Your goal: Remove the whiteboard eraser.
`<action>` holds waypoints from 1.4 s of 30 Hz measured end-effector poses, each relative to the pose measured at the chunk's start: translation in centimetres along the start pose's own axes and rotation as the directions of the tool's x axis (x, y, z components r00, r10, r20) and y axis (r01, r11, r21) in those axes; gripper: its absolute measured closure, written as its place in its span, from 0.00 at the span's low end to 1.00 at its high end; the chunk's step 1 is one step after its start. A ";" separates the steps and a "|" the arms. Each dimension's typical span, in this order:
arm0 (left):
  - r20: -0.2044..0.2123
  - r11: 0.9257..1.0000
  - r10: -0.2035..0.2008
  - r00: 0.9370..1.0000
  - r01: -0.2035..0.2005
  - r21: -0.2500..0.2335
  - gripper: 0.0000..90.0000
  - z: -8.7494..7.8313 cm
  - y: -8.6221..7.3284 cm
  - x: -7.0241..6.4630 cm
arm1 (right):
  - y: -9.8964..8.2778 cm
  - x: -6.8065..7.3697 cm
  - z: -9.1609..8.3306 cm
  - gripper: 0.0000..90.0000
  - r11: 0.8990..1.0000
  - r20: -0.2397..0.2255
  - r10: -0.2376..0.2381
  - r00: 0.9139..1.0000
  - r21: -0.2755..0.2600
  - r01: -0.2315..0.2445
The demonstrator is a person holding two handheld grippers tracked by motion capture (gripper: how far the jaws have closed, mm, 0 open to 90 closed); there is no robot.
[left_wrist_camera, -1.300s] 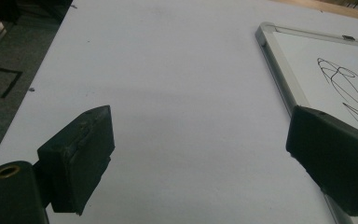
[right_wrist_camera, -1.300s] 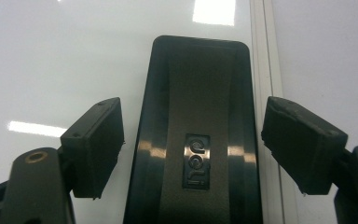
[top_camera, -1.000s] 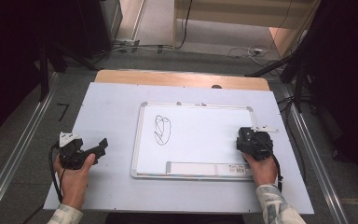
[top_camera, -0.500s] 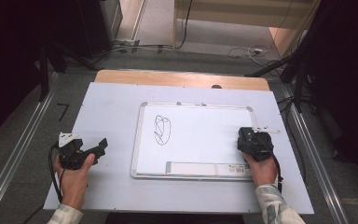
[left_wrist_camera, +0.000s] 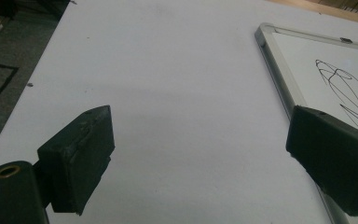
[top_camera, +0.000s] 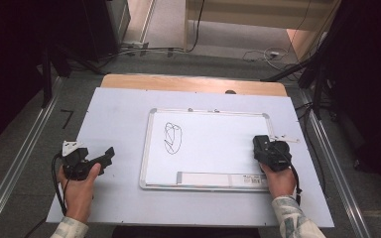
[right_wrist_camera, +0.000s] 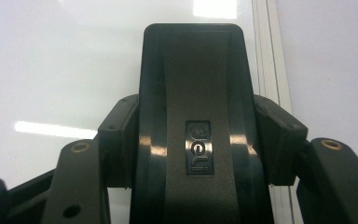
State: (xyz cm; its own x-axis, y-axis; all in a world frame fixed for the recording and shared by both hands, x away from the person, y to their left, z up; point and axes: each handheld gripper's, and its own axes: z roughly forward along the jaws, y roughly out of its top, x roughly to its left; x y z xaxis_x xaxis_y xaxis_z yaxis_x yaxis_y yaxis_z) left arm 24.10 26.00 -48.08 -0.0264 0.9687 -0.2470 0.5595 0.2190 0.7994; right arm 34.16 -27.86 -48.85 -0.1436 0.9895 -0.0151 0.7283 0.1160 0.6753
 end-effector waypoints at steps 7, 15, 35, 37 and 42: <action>0.004 1.000 -0.004 1.000 0.004 0.000 0.09 0.0 0.0 0.0 | 0.1 0.1 0.0 0.42 1.000 0.010 -0.011 1.000 0.003 0.011; 0.009 1.000 -0.014 1.000 0.014 -0.004 0.09 -0.1 0.1 0.1 | 0.3 0.5 -0.3 0.42 1.000 0.042 -0.030 0.999 0.009 0.029; 0.029 1.000 -0.021 0.999 0.021 0.018 0.09 0.6 0.1 0.3 | 2.0 5.7 -3.4 0.42 0.993 -0.121 -0.073 0.990 -0.106 0.060; 0.031 1.000 -0.024 0.999 0.024 0.014 0.09 0.6 0.1 0.2 | 2.0 6.6 -3.0 0.42 0.993 -0.135 -0.077 0.988 -0.099 0.064; 0.039 1.000 -0.027 0.999 0.026 0.007 0.10 0.4 0.1 0.2 | 2.1 8.6 -2.1 0.42 0.991 -0.156 -0.112 0.981 -0.084 0.100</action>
State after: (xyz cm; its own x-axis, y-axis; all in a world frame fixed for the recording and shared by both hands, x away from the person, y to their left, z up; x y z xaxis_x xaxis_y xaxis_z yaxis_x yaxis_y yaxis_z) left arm 24.46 26.19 -48.24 -0.0089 0.9572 -0.2893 0.5647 0.2436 0.7885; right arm 33.02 -19.25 -46.01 -0.3272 0.9446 0.0246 0.6512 0.2065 0.7302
